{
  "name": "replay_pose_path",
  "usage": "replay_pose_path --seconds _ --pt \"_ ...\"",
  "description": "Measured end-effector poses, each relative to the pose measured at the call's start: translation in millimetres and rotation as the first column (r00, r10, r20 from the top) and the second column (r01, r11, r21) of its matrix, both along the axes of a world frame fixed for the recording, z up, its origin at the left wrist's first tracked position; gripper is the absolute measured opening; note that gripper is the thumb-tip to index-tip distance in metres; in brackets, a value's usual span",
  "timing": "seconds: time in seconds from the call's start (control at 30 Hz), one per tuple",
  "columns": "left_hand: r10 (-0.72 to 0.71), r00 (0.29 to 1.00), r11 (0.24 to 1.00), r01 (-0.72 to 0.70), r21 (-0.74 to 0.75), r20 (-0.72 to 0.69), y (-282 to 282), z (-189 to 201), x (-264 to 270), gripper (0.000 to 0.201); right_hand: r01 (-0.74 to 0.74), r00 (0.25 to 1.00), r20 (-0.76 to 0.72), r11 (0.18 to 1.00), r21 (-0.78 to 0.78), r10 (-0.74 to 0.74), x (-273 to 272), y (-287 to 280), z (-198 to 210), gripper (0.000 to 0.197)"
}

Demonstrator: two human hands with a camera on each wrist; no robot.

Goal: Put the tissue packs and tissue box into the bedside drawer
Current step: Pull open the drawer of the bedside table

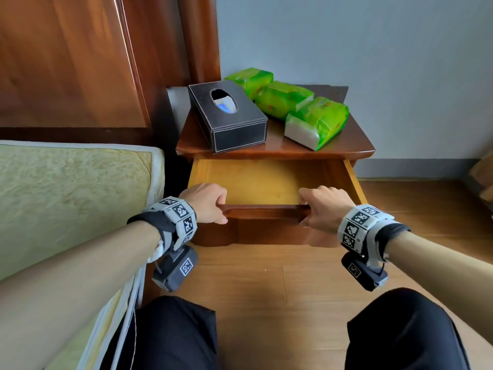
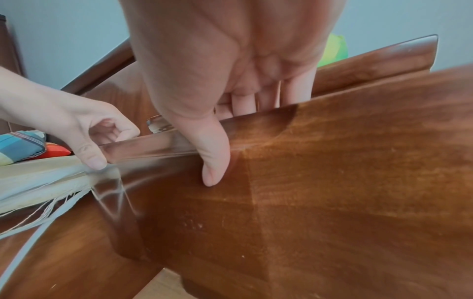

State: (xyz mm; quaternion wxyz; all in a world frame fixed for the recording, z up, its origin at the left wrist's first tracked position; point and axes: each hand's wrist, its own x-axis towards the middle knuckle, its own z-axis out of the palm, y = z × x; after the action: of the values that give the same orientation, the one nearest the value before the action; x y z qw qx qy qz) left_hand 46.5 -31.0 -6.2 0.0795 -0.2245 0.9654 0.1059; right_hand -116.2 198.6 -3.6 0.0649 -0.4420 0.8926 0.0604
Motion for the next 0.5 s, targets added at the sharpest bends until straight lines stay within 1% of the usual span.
replay_pose_path --seconds 0.13,0.2,0.27,0.3,0.33,0.4,0.5 --pt "-0.008 0.997 1.0 0.007 0.013 0.077 -1 5 -7 0.033 0.017 0.999 0.04 1.0 -0.017 -0.016 0 1 2 0.047" --pt "-0.023 0.994 0.998 0.017 0.066 0.103 0 5 -7 0.033 0.046 0.991 0.129 0.998 -0.042 -0.04 -2 1 0 0.049" --pt "-0.037 0.995 0.989 0.022 0.149 0.097 4 3 -8 0.051 0.052 0.977 0.21 0.998 -0.04 -0.043 -1 -1 -3 0.059" --pt "-0.048 0.994 0.987 0.031 0.161 0.101 8 2 -9 0.059 0.044 0.976 0.216 0.999 -0.024 -0.038 0 -2 -5 0.058" --pt "-0.06 0.992 0.988 0.043 0.148 0.109 13 1 -11 0.062 0.035 0.979 0.201 0.999 -0.009 -0.032 1 -3 -6 0.05" --pt "-0.064 0.991 0.994 0.053 0.093 0.117 21 -1 -13 0.056 0.024 0.987 0.161 1.0 -0.001 -0.024 2 -5 -5 0.035" --pt "-0.054 0.994 0.998 0.05 0.045 0.099 24 -3 -12 0.039 0.018 0.992 0.128 1.0 0.001 -0.018 4 -6 -2 0.032"
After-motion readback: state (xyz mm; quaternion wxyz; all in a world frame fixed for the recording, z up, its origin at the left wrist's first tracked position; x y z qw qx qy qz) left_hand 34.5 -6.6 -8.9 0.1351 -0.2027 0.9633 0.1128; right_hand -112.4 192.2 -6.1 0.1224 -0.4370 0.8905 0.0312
